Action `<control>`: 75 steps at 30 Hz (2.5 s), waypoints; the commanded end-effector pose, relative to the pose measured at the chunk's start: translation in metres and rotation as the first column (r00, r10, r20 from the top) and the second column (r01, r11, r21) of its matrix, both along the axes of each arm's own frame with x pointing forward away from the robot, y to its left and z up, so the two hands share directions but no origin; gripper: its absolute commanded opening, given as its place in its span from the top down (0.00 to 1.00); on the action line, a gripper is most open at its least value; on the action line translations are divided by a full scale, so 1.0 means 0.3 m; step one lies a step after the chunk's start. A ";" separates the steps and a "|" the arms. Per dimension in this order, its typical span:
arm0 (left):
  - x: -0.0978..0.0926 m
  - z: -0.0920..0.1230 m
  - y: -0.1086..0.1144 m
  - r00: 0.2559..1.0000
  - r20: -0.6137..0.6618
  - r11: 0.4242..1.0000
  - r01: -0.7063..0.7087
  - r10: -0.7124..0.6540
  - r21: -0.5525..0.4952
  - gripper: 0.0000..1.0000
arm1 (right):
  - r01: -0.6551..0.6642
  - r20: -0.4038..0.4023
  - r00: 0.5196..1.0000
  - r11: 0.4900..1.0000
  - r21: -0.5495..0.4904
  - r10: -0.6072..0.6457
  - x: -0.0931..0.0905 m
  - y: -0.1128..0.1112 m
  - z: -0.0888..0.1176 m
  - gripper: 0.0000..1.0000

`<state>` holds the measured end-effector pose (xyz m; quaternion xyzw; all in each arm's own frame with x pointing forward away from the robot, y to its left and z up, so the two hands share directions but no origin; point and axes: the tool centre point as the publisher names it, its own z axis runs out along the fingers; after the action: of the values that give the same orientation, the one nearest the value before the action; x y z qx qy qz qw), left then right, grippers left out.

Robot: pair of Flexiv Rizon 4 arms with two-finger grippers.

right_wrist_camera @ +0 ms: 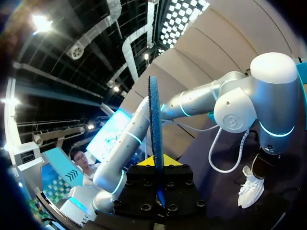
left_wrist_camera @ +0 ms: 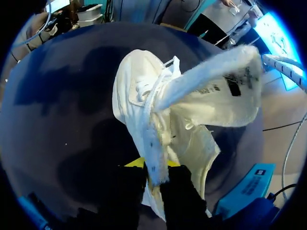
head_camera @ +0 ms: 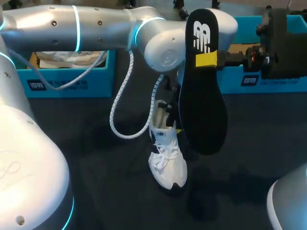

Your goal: Take the shoe out of the shoebox, open the shoe tongue, remove and reinsert the insole, then place the shoe into the shoebox

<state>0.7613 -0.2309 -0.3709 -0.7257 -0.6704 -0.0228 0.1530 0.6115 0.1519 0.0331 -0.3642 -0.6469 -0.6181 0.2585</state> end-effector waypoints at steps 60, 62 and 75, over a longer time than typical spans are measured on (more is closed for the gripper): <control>0.117 0.870 0.282 0.959 0.229 0.304 0.171 0.166 -0.937 0.00 | 0.114 -0.214 0.972 0.992 0.058 -0.099 0.418 -0.306 -0.003 1.00; 0.112 0.883 0.289 0.960 0.225 0.261 0.178 0.164 -0.949 0.00 | 0.194 -0.238 0.958 0.974 0.119 -0.162 0.440 -0.311 -0.024 1.00; 0.109 0.927 0.328 0.970 0.171 0.113 0.153 0.172 -0.982 0.00 | 0.249 -0.461 0.870 0.962 0.111 -0.172 0.630 -0.210 -0.118 1.00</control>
<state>0.7938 -0.1394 -0.0882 -0.6699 -0.5747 0.2697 -0.3849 0.7762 0.0712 -0.0002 -0.5451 -0.4638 -0.6075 0.3444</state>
